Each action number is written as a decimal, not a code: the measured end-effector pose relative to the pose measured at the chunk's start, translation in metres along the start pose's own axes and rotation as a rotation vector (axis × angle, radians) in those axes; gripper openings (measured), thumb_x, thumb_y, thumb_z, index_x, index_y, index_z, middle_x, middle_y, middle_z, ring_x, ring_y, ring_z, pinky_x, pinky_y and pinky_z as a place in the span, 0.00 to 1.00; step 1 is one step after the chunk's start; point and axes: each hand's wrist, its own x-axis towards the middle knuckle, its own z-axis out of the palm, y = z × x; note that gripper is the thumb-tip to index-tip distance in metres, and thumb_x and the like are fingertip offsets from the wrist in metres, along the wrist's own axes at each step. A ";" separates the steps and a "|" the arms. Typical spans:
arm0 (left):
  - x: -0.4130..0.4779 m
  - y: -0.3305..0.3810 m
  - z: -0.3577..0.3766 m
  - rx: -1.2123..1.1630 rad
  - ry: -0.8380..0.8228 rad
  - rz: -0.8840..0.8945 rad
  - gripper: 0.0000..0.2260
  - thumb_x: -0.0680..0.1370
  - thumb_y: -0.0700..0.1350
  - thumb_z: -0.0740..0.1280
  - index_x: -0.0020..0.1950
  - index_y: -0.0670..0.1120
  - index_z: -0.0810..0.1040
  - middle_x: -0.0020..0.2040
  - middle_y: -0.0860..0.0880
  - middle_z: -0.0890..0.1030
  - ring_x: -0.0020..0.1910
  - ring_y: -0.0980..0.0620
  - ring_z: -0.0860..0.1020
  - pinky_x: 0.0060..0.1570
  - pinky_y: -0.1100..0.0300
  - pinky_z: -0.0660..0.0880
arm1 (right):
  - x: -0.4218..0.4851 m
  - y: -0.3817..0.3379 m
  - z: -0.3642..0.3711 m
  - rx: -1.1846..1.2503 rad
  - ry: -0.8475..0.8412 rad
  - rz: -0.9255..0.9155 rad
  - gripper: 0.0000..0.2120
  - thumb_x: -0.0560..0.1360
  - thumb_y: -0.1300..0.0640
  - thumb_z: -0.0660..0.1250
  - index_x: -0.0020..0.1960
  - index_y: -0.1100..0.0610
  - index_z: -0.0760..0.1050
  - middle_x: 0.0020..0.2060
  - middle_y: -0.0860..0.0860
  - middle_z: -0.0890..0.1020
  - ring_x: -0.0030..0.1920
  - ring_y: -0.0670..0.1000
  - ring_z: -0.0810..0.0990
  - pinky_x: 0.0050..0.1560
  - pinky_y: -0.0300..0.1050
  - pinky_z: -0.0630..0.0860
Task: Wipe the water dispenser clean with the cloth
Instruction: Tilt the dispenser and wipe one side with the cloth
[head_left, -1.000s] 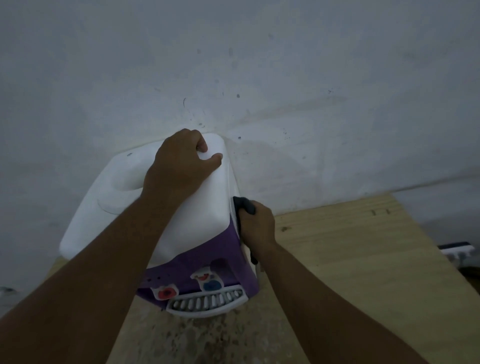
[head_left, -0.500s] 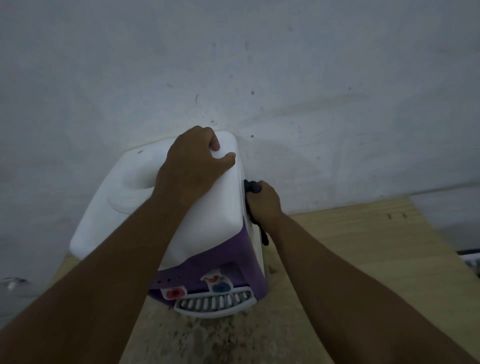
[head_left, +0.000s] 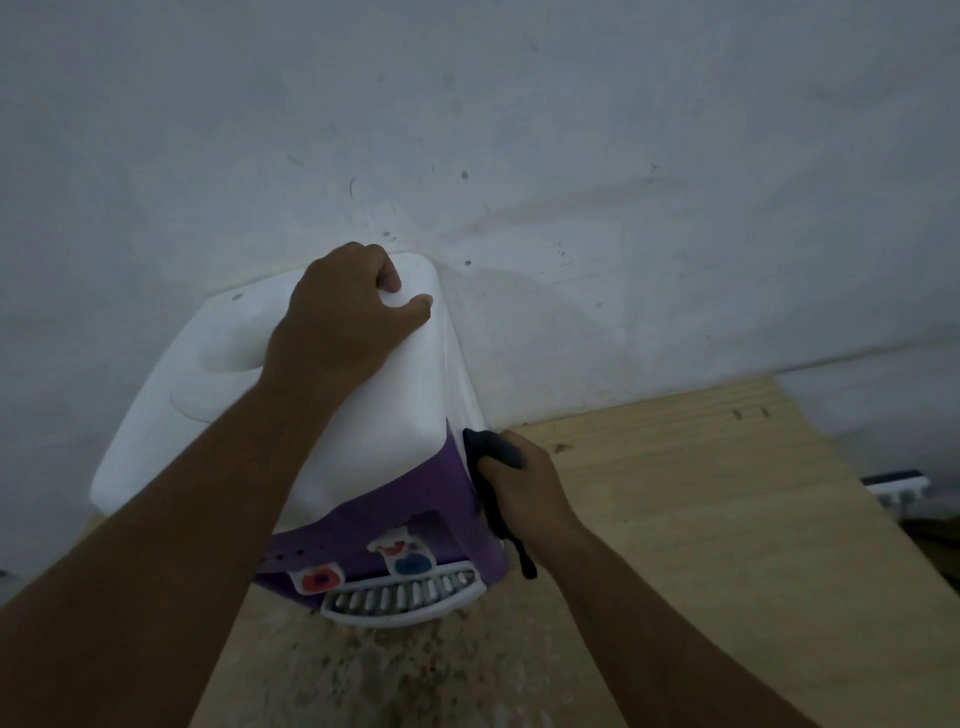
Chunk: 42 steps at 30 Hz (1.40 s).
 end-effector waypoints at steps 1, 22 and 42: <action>0.000 0.000 0.000 0.001 0.001 0.002 0.14 0.70 0.59 0.70 0.44 0.50 0.76 0.45 0.53 0.77 0.47 0.52 0.76 0.50 0.54 0.75 | 0.003 -0.003 0.002 0.004 0.013 0.001 0.06 0.74 0.64 0.61 0.42 0.67 0.71 0.33 0.54 0.75 0.33 0.48 0.72 0.34 0.41 0.68; -0.004 0.008 -0.003 0.075 -0.012 0.034 0.13 0.72 0.57 0.68 0.47 0.49 0.75 0.43 0.54 0.76 0.45 0.52 0.73 0.46 0.59 0.68 | -0.023 -0.010 0.012 0.009 0.087 -0.217 0.16 0.80 0.50 0.62 0.42 0.62 0.76 0.37 0.58 0.78 0.37 0.55 0.78 0.37 0.52 0.73; -0.005 0.033 0.013 0.252 0.157 0.036 0.17 0.77 0.56 0.61 0.48 0.42 0.77 0.44 0.48 0.77 0.45 0.49 0.73 0.48 0.56 0.69 | 0.070 0.010 0.020 -0.140 0.190 0.020 0.09 0.76 0.59 0.63 0.45 0.62 0.80 0.38 0.55 0.82 0.37 0.51 0.78 0.38 0.43 0.73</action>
